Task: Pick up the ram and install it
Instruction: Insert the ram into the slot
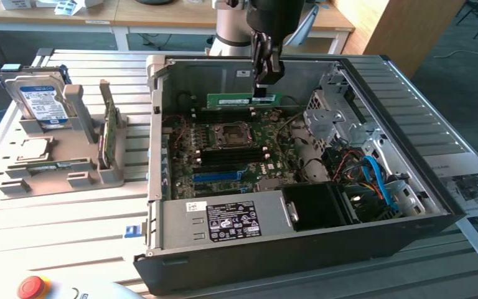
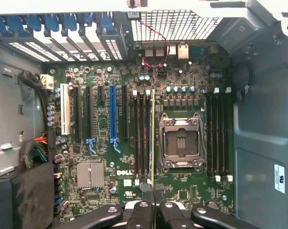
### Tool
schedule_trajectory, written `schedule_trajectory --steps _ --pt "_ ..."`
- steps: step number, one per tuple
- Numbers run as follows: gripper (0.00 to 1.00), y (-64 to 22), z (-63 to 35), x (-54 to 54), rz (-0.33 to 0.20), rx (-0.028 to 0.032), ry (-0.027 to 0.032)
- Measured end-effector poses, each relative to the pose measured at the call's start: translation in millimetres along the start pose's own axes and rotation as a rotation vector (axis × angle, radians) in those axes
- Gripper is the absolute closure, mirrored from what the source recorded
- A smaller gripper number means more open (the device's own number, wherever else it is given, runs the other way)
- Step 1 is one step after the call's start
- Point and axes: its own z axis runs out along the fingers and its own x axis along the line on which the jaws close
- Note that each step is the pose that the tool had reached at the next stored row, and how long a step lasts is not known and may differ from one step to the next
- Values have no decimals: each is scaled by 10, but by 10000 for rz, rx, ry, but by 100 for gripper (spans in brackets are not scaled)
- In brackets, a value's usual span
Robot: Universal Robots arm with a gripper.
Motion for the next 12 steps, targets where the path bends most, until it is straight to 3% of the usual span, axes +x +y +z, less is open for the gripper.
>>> schedule_trajectory --steps 9,12 --pt "88 2 107 -1 2 156 -6" --pt "88 2 131 -1 3 242 -11"
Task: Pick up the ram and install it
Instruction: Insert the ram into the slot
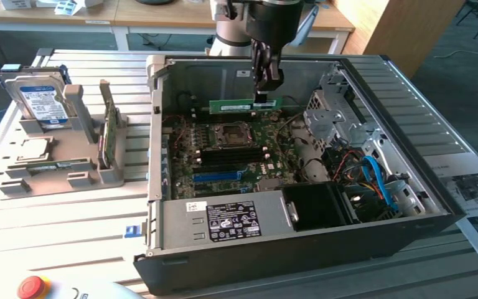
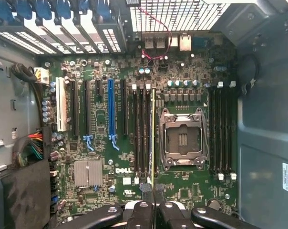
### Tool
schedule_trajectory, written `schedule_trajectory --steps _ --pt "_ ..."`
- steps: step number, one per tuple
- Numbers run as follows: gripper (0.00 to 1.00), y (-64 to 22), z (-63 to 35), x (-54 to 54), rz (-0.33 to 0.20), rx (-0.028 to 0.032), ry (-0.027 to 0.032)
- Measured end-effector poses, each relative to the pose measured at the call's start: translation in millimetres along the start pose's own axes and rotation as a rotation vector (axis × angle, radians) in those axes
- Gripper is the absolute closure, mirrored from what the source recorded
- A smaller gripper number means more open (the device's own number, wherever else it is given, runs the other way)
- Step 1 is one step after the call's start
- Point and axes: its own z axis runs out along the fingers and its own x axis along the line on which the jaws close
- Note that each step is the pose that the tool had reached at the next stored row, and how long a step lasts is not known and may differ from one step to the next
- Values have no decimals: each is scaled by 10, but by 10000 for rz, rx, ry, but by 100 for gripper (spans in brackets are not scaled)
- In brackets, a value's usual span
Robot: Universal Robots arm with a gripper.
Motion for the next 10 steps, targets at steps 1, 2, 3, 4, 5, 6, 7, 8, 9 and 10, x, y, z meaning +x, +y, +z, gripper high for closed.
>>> schedule_trajectory --steps 1,2,3,4,5,6,7,8,9,10 --pt "88 0 10 0 -1 22 -1" --pt "88 0 22 0 -2 39 -2" --pt "88 0 35 0 -1 50 -3" --pt "88 1 48 0 -1 61 -4" --pt "88 2 60 0 0 70 -3" --pt "88 2 74 -1 0 79 -4" --pt "88 3 89 -1 0 86 -5" --pt "88 3 104 -1 0 95 -5" --pt "88 4 118 -1 0 103 -6" --pt "88 4 132 -1 1 111 -6"
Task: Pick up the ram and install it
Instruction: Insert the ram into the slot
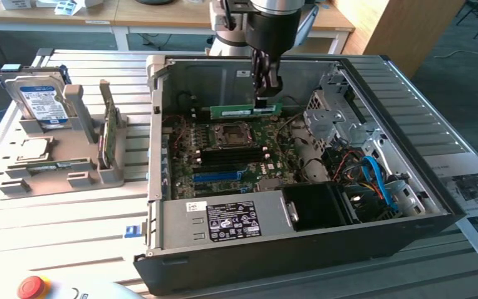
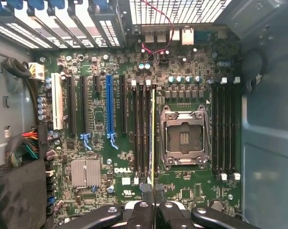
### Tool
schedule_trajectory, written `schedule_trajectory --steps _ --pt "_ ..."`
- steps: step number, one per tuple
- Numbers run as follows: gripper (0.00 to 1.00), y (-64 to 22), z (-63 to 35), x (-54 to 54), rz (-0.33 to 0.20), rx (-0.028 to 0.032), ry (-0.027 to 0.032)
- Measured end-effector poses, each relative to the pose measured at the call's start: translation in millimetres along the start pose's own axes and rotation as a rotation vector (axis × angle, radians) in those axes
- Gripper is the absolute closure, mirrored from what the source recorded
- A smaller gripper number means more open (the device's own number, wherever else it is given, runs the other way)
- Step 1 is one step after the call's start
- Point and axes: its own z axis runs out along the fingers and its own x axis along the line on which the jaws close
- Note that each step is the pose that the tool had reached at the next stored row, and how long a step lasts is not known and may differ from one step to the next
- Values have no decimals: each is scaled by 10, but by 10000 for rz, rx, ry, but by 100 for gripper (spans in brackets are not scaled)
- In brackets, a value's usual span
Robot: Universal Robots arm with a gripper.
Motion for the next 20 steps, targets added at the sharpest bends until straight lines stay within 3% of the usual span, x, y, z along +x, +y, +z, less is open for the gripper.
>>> schedule_trajectory --steps 6,16,20 --pt "88 4 72 -1 1 53 -2" --pt "88 3 72 0 1 54 -2" --pt "88 2 73 2 0 2 -16"
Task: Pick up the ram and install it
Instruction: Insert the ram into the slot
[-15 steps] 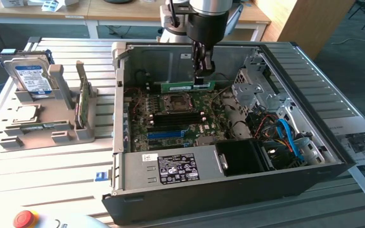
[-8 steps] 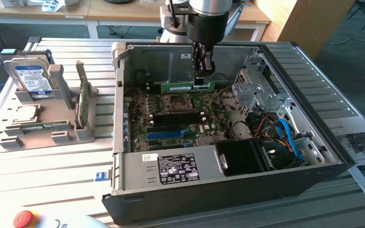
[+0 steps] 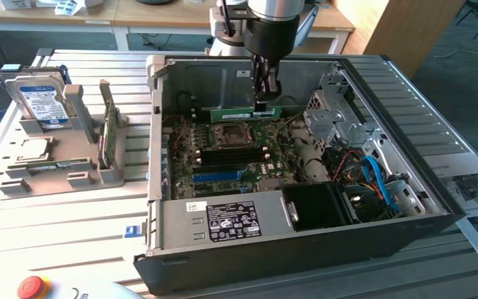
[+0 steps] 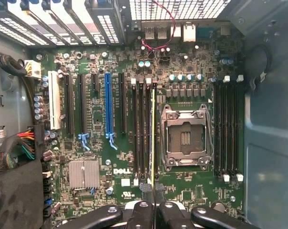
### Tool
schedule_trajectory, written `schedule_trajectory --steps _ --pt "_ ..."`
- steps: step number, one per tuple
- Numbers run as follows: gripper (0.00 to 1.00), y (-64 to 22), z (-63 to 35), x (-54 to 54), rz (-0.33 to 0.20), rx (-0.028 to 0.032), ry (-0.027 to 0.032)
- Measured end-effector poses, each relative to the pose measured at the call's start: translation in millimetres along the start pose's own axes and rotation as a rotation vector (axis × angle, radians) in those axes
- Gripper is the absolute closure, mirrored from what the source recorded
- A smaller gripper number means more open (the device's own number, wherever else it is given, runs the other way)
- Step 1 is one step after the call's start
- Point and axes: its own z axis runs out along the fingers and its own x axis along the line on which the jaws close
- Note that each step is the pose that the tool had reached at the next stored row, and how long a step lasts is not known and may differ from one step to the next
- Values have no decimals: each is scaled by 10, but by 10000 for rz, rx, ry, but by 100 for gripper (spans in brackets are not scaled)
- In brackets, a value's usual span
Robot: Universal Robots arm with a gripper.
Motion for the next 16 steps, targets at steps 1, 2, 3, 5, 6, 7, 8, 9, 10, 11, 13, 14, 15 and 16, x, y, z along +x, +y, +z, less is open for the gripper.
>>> schedule_trajectory --steps 1,2,3,5,6,7,8,9,10,11,13,14,15,16 --pt "88 -1 0 1 1 -36 -11" --pt "88 -2 0 3 1 -78 -30" --pt "88 -2 0 5 3 -113 -50" --pt "88 -4 0 11 4 -187 -99" --pt "88 -5 0 15 5 -221 -128" --pt "88 -5 0 17 6 -256 -146" --pt "88 -5 0 17 6 -287 -159" --pt "88 -5 0 19 7 -306 -173" --pt "88 -5 0 20 8 -308 -192" --pt "88 -5 0 20 8 -308 -192" --pt "88 -5 0 20 9 -308 -193" --pt "88 -5 0 20 8 -308 -193" --pt "88 -5 0 20 8 -308 -194" --pt "88 -5 2 20 8 -309 -193"
